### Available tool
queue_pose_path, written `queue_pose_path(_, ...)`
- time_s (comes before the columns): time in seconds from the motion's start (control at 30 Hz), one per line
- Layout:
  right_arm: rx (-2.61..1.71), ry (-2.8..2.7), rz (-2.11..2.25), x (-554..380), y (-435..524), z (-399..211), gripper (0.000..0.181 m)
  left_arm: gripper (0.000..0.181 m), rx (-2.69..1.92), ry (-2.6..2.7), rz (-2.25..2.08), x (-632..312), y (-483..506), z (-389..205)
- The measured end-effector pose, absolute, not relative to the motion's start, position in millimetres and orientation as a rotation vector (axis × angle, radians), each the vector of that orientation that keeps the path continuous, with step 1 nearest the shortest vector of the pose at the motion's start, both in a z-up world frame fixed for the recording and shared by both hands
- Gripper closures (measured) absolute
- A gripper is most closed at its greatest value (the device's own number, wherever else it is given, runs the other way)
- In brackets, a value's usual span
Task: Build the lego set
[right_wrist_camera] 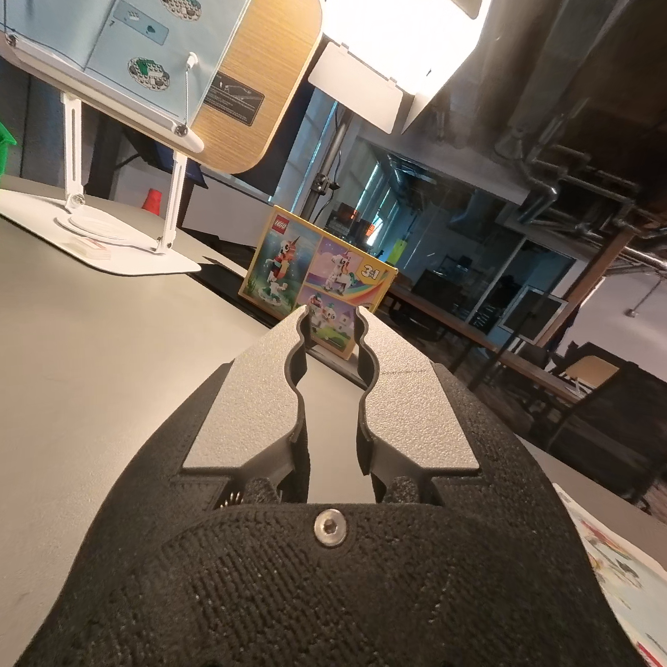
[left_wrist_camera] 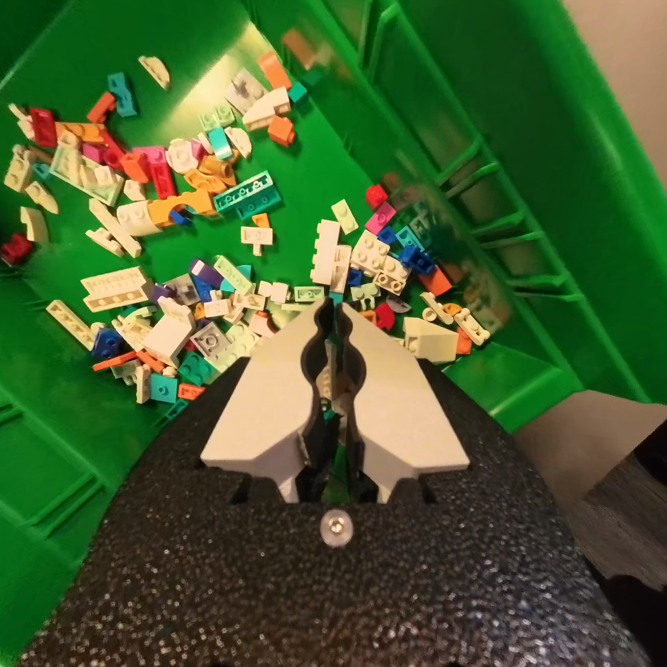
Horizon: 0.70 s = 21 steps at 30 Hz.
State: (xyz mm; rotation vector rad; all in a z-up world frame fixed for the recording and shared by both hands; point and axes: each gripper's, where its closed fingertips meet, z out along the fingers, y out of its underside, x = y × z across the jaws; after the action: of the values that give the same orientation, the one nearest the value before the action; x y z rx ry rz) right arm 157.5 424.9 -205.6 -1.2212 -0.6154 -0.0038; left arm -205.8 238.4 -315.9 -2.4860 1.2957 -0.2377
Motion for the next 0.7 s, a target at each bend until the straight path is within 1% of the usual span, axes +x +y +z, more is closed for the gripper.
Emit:
queue_pose_path(0.23, -1.22, -0.609, 0.006, 158.1, 424.6, -204.9, 0.16, 0.181, -2.569, 1.291, -0.436, -200.1, 218.0, -317.7)
queue_pose_path(0.37, -1.22, -0.608, 0.007, 158.2, 424.6, -204.7, 0.16, 0.181, -2.533, 1.242, -0.304, -209.1, 233.1, -315.7)
queue_pose_path(0.7, -1.22, -0.611, 0.005, 157.9, 424.7, -205.0, 0.16, 0.178, -2.522, 1.235, -0.257, -210.0, 238.0, -319.1)
